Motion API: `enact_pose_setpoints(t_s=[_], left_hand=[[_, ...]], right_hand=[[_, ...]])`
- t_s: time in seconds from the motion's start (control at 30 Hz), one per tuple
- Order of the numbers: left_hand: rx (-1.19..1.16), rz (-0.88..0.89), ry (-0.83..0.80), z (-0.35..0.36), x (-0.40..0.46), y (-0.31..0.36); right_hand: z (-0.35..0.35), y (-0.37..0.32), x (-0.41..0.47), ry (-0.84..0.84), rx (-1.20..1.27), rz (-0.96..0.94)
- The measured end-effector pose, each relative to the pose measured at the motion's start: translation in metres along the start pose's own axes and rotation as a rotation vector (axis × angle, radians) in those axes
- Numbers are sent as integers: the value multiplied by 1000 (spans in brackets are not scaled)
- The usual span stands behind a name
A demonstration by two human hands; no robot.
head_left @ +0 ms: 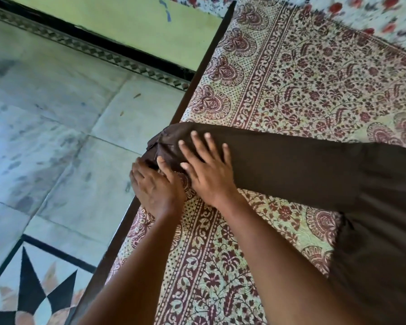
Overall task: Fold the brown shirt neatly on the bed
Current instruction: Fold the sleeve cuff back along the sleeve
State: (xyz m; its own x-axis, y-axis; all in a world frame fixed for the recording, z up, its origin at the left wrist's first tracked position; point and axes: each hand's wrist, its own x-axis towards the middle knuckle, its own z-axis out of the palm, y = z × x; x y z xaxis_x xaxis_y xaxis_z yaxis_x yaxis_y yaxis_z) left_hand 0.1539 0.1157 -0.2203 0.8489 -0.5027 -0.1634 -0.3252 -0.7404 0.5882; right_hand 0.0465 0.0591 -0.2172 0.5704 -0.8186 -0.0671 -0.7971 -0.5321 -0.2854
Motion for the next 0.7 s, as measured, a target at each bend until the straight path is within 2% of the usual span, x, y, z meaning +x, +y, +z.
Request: enact_pose_setpoints(t_s=[0.07,0.1,0.17,0.23,0.3,0.37,0.47,0.53,0.63,0.7], left_hand=[[15,-131,-10,-1,10,9],[21,-208,-30,-3,14,17],[-44,-335,-27,-9,22,31],[-196,-343,42,-15,26,45],[-390,-188,53,-18,16,61],[-506,9,-28,-18,-8,81],[-527,342,-329,-12,-63,107],[-481,575,-535,-6,-100,119],[-351,812,-747,5,-149,121],[-208,1004,-712,17,-181,120]], right_hand=[[-5,5,4,-72,141,-74],[-8,10,2,-60,235,-43],[-15,20,-10,63,440,117],[-23,31,-26,229,603,274],[-33,40,-43,314,776,402],[-51,47,-52,311,1036,541],[-80,74,-65,248,1649,825],[-101,101,-79,250,1904,953],[-115,135,-105,385,1953,1056],[-114,162,-131,435,1871,1128]])
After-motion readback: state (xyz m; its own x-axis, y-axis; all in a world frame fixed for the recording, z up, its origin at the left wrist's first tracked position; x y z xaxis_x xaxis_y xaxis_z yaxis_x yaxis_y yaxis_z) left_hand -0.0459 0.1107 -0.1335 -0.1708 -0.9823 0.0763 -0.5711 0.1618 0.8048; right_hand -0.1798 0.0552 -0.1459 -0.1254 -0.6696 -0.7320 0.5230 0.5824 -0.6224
